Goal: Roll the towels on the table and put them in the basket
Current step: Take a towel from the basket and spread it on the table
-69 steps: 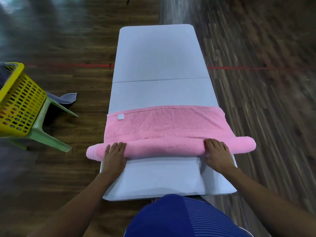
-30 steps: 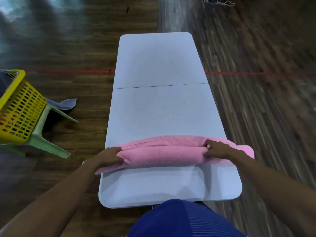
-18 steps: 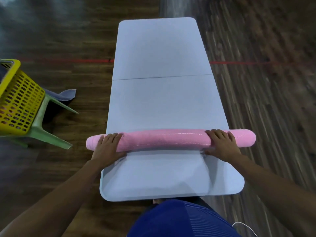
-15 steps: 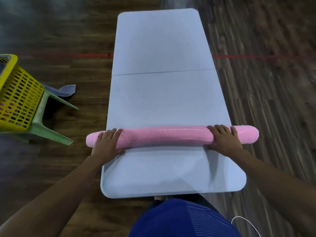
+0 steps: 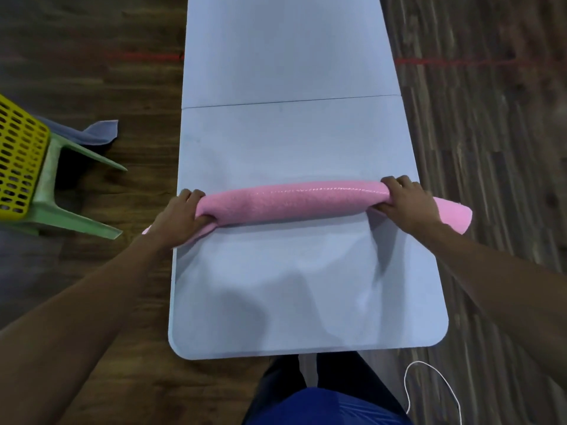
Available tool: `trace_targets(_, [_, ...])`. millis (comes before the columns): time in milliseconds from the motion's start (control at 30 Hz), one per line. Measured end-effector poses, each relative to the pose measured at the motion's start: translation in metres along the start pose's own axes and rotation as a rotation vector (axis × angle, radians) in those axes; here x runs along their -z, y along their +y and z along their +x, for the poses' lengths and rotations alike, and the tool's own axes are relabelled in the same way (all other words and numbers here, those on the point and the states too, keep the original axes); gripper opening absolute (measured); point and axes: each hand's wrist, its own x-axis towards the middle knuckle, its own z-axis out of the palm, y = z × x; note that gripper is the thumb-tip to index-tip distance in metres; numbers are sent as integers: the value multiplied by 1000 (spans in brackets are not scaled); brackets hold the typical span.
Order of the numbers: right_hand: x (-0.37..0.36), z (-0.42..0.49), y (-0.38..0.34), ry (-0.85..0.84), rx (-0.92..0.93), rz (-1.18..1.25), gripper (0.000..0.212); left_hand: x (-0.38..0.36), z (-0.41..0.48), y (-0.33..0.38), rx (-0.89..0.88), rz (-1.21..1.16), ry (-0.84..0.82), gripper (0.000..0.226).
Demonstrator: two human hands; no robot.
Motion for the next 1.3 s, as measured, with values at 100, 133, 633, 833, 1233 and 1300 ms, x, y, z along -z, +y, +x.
trace_targets(100, [-1, 6, -7, 8, -75, 10, 56, -4, 3, 14, 108, -37, 28, 50])
trace_targets(133, [-2, 6, -11, -16, -97, 14, 57, -7, 1, 21, 170, -56, 37, 48])
trace_targets(633, [-56, -111, -175, -203, -630, 764, 73, -101, -68, 230, 662, -721, 80, 69])
trace_targets(833, [-55, -109, -176, -200, -644, 823, 71, -100, -72, 228, 640, -752, 58, 71])
trace_targets(1233, [-50, -102, -176, -91, -653, 733, 67, -106, -91, 234, 632, -543, -15, 63])
trace_targets(1300, [-47, -104, -179, -28, -590, 601, 80, -108, -93, 236, 632, -412, 51, 49])
